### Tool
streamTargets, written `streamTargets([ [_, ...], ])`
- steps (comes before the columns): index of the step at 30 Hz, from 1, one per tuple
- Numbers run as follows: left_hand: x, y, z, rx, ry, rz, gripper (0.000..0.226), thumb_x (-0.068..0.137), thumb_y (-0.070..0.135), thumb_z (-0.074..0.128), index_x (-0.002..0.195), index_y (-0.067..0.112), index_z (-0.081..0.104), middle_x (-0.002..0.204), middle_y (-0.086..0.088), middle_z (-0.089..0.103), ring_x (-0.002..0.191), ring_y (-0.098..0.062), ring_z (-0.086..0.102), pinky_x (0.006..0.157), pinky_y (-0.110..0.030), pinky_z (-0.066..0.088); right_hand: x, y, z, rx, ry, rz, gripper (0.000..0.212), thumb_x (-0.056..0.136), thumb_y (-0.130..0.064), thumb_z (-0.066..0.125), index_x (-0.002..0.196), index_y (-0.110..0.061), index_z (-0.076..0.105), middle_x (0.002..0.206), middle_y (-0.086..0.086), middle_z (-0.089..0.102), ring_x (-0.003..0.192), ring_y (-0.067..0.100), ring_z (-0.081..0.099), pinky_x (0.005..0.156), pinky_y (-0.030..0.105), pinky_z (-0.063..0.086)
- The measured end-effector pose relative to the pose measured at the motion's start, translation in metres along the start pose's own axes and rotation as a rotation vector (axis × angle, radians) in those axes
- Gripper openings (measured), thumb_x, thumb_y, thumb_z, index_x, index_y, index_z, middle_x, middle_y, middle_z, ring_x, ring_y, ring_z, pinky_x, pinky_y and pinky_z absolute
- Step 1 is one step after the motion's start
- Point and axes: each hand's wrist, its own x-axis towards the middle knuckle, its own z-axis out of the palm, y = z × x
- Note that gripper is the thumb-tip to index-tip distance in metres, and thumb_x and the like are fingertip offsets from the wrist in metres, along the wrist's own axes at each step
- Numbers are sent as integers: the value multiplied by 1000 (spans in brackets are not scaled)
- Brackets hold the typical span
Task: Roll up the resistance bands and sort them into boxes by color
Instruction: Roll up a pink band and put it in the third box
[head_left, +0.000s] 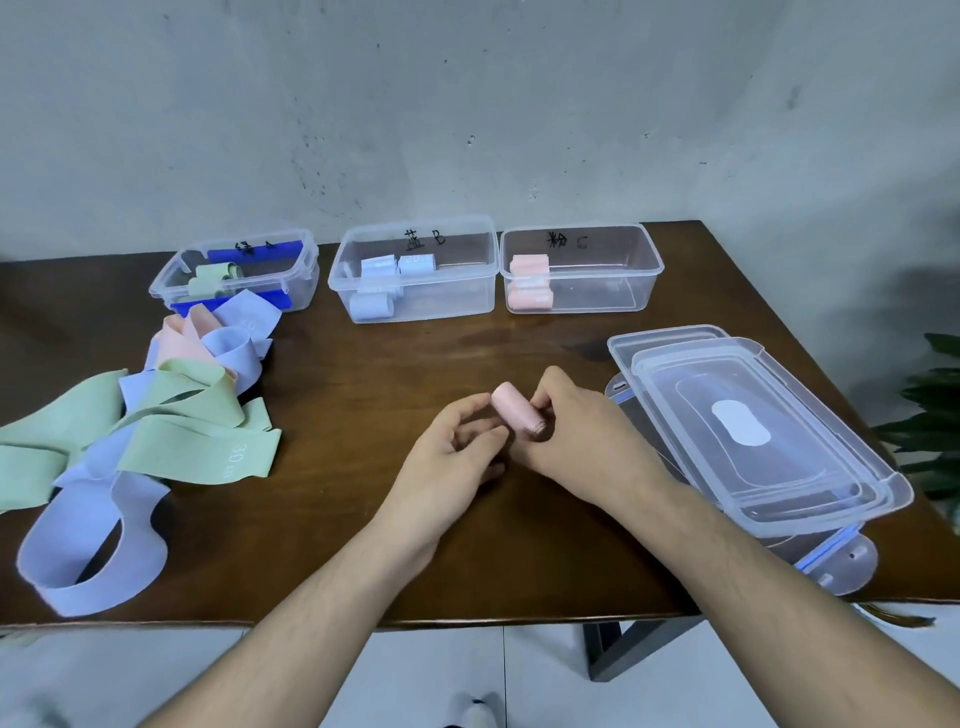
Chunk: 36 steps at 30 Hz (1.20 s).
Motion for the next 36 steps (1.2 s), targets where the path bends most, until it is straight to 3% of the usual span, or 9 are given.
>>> streamTargets([
  [3, 12, 10, 2, -110, -9, -42, 39, 96, 26, 63, 134, 32, 55, 112, 11, 71, 106, -7, 67, 92, -27, 54, 6, -2, -2, 51, -9, 6, 34, 86, -43, 70, 96, -26, 42, 87, -12, 58, 78, 9, 59, 66, 31, 53],
  [7, 31, 20, 3, -166, -32, -72, 44, 89, 23, 71, 130, 31, 59, 111, 8, 72, 108, -12, 67, 98, -35, 53, 17, -4, -8, 63, -19, 34, 39, 84, -44, 74, 100, -30, 42, 90, -17, 55, 83, 6, 60, 78, 32, 59],
  [14, 64, 31, 2, -184, -78, -60, 38, 91, 10, 67, 123, 31, 66, 113, 3, 72, 105, -16, 68, 91, -38, 57, 40, -5, -21, 76, -8, 32, 41, 80, -39, 78, 99, -35, 42, 95, -17, 58, 85, 1, 58, 66, 19, 49],
  [16, 72, 35, -1, -194, -91, -45, 35, 90, 9, 67, 117, 31, 68, 108, 2, 73, 101, -18, 70, 89, -40, 58, 46, -3, -22, 108, 47, 36, 48, 76, -41, 80, 106, -38, 43, 105, -18, 57, 93, 2, 57, 74, 22, 51],
  [18, 78, 39, -4, -169, -109, -24, 32, 90, 10, 68, 113, 32, 70, 103, 4, 74, 99, -18, 70, 87, -38, 59, 51, -2, -22, 113, 130, -10, 64, 73, -39, 81, 125, -40, 42, 124, -15, 54, 112, 5, 52, 92, 29, 51],
  [21, 92, 48, -7, -70, -159, 35, 39, 90, 16, 70, 123, 36, 65, 107, 4, 72, 101, -18, 67, 75, -25, 54, 62, -4, -24, 95, 138, -60, 85, 75, -38, 76, 147, -44, 31, 145, -12, 46, 131, 10, 41, 109, 37, 43],
  [26, 118, 63, -8, -41, -165, 85, 59, 85, 24, 76, 136, 37, 50, 113, -2, 71, 104, -15, 67, 79, -22, 51, 83, -6, -29, 37, 276, -75, 80, 74, -39, 72, 146, -36, 37, 133, -14, 58, 120, 12, 45, 106, 36, 41],
  [32, 149, 79, -8, -10, -178, 122, 58, 84, 31, 76, 133, 40, 48, 110, -5, 72, 99, -14, 69, 89, -28, 51, 108, -8, -35, 45, 413, -60, 70, 79, -37, 73, 142, -39, 42, 127, -14, 59, 117, 11, 50, 98, 32, 46],
  [36, 167, 90, -14, 44, -217, 146, 50, 85, 25, 74, 128, 36, 52, 101, -1, 75, 89, -11, 71, 89, -27, 53, 124, 0, -37, -23, 393, -61, 59, 79, -54, 65, 133, -35, 55, 128, -14, 61, 119, 11, 47, 99, 33, 45],
])
